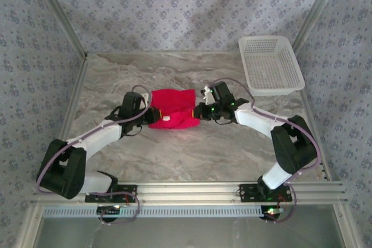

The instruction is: Fold the inside-out t-shirt

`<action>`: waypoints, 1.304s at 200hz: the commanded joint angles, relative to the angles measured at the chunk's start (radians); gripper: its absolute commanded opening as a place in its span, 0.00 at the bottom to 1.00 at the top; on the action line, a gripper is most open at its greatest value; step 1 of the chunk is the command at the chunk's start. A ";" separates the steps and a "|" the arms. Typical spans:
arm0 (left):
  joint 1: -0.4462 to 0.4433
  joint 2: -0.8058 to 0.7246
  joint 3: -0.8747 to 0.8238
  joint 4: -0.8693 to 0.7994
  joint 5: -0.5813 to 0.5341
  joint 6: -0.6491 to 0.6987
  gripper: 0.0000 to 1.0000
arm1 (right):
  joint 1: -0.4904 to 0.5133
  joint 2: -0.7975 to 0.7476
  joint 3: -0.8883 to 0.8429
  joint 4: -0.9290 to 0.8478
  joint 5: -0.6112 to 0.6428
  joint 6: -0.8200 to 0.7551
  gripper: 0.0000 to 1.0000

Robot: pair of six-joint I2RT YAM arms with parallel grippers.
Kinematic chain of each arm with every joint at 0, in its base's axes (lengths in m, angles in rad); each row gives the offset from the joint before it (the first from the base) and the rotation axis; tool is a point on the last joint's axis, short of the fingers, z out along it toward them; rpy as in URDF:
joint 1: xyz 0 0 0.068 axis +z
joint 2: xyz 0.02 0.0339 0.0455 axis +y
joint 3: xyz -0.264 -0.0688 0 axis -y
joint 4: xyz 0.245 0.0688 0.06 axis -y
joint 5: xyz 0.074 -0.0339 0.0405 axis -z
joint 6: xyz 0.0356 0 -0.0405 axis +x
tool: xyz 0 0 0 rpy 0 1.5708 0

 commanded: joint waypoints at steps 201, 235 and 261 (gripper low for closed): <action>0.224 0.571 0.521 -0.037 -0.001 0.085 0.00 | -0.075 0.657 0.824 -0.231 0.109 0.009 0.01; 0.219 0.517 0.521 -0.025 -0.012 0.112 0.00 | -0.056 0.604 0.816 -0.214 0.145 -0.017 0.01; 0.219 0.504 0.524 0.007 -0.006 0.122 0.00 | -0.056 0.594 0.811 -0.192 0.149 -0.016 0.02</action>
